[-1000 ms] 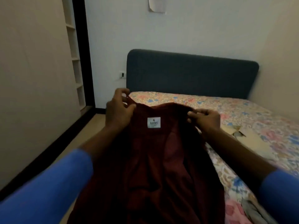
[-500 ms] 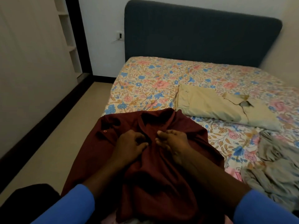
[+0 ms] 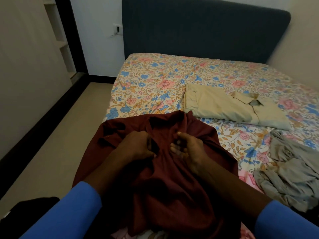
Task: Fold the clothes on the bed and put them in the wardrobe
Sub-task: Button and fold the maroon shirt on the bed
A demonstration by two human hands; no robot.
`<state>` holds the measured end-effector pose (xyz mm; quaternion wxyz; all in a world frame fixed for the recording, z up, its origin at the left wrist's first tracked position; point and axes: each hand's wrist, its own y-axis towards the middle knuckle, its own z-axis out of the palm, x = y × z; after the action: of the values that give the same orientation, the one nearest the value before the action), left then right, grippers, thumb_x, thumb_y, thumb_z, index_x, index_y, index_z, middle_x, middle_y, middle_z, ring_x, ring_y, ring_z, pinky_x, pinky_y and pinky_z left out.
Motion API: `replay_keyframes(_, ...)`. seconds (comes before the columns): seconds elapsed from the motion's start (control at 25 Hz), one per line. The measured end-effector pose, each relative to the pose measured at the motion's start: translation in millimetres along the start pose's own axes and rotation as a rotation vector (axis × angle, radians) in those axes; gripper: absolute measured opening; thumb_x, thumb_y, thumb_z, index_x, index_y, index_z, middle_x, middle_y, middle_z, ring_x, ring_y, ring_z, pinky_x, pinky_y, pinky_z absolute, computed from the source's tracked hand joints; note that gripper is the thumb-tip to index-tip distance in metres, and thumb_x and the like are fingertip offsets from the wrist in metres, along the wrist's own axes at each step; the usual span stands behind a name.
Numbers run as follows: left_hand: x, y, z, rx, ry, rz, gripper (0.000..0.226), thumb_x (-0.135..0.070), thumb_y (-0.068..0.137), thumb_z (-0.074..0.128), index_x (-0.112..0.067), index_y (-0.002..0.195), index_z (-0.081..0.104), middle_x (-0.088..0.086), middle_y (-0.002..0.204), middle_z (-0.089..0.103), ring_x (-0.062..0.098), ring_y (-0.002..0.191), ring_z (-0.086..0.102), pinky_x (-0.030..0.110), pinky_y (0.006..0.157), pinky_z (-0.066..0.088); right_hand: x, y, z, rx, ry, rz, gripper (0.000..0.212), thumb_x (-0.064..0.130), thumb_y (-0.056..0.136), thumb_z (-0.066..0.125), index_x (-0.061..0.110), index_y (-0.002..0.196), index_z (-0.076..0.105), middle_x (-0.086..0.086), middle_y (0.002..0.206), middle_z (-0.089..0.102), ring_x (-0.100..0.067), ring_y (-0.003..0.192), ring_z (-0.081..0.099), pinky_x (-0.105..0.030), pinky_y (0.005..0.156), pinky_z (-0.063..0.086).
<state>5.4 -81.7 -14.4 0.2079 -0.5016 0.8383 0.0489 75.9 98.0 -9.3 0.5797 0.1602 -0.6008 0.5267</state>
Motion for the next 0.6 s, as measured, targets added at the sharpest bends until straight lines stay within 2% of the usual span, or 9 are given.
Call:
replay_keyframes(0.08, 7, -3, -3, 0.054, 0.074, 0.000, 0.027, -0.042, 0.076, 0.089, -0.025, 0.080, 0.068, -0.011, 0.083, 0.069, 0.006, 0.076, 0.064, 0.027, 0.069, 0.054, -2, 3, -1, -0.004, -0.041, -0.039, 0.010, 0.014, 0.096, 0.071, 0.004, 0.094, 0.069, -0.007, 0.078, 0.066, -0.017, 0.069, 0.068, -0.029, 0.069, 0.061)
replay_keyframes(0.2, 9, -10, -5, 0.159, 0.063, 0.061, 0.015, -0.025, 0.082, 0.084, -0.026, 0.088, 0.071, -0.013, 0.088, 0.069, 0.002, 0.079, 0.063, 0.022, 0.071, 0.053, -3, 4, -1, -0.023, -0.074, -0.073, 0.011, 0.007, 0.096, 0.069, 0.009, 0.086, 0.064, -0.005, 0.072, 0.063, -0.011, 0.060, 0.061, -0.022, 0.057, 0.055)
replay_keyframes(0.28, 7, -13, -4, 0.127, -0.029, 0.065, 0.013, -0.018, 0.085, 0.079, -0.026, 0.085, 0.070, -0.015, 0.085, 0.069, 0.000, 0.076, 0.064, 0.019, 0.069, 0.050, -2, 3, -1, -0.027, -0.079, -0.091, 0.016, 0.003, 0.095, 0.069, 0.011, 0.082, 0.062, -0.004, 0.069, 0.060, -0.011, 0.057, 0.057, -0.022, 0.054, 0.052)
replay_keyframes(0.32, 6, -13, -4, 0.040, -0.104, 0.041, 0.011, -0.018, 0.086, 0.078, -0.026, 0.085, 0.070, -0.014, 0.085, 0.069, 0.001, 0.076, 0.065, 0.020, 0.069, 0.051, 0, 3, -1, -0.030, -0.078, -0.105, 0.018, 0.003, 0.094, 0.070, 0.011, 0.080, 0.062, -0.005, 0.068, 0.061, -0.011, 0.056, 0.057, -0.021, 0.054, 0.052)
replay_keyframes(0.36, 6, -12, -5, -0.119, -0.172, 0.004, 0.009, -0.019, 0.087, 0.077, -0.024, 0.086, 0.069, -0.011, 0.085, 0.069, 0.004, 0.077, 0.066, 0.022, 0.069, 0.053, 2, 3, -2, -0.035, -0.082, -0.123, 0.018, 0.003, 0.092, 0.072, 0.011, 0.079, 0.063, -0.005, 0.068, 0.063, -0.011, 0.056, 0.058, -0.022, 0.054, 0.054)
replay_keyframes(0.44, 6, -7, -7, -0.575, -0.222, -0.015, 0.005, -0.019, 0.090, 0.072, -0.022, 0.093, 0.068, -0.004, 0.087, 0.066, 0.012, 0.078, 0.064, 0.027, 0.068, 0.052, 6, 3, 0, -0.030, -0.086, -0.153, 0.016, 0.004, 0.090, 0.076, 0.008, 0.079, 0.066, -0.008, 0.071, 0.067, -0.012, 0.058, 0.062, -0.023, 0.058, 0.057)
replay_keyframes(0.48, 2, -3, -9, -0.732, -0.191, 0.015, 0.007, -0.019, 0.092, 0.070, -0.021, 0.099, 0.069, -0.002, 0.091, 0.064, 0.014, 0.079, 0.061, 0.028, 0.070, 0.052, 8, 3, 2, -0.014, -0.081, -0.161, 0.015, 0.005, 0.089, 0.077, 0.007, 0.079, 0.066, -0.010, 0.073, 0.069, -0.013, 0.059, 0.065, -0.025, 0.061, 0.059)
replay_keyframes(0.52, -5, 1, -9, -0.794, -0.161, 0.056, 0.012, -0.018, 0.092, 0.069, -0.021, 0.104, 0.071, 0.000, 0.094, 0.062, 0.014, 0.081, 0.059, 0.027, 0.071, 0.051, 8, 3, 4, 0.010, -0.075, -0.164, 0.015, 0.004, 0.089, 0.077, 0.006, 0.079, 0.066, -0.011, 0.075, 0.070, -0.015, 0.061, 0.067, -0.027, 0.063, 0.061)
replay_keyframes(0.6, -24, 6, -1, -0.719, -0.202, 0.138, 0.020, -0.016, 0.091, 0.071, -0.021, 0.110, 0.075, -0.002, 0.098, 0.067, 0.011, 0.085, 0.062, 0.019, 0.075, 0.048, 4, 1, 9, 0.066, -0.046, -0.146, 0.016, 0.001, 0.089, 0.077, 0.004, 0.079, 0.064, -0.013, 0.077, 0.070, -0.019, 0.066, 0.071, -0.028, 0.067, 0.062)
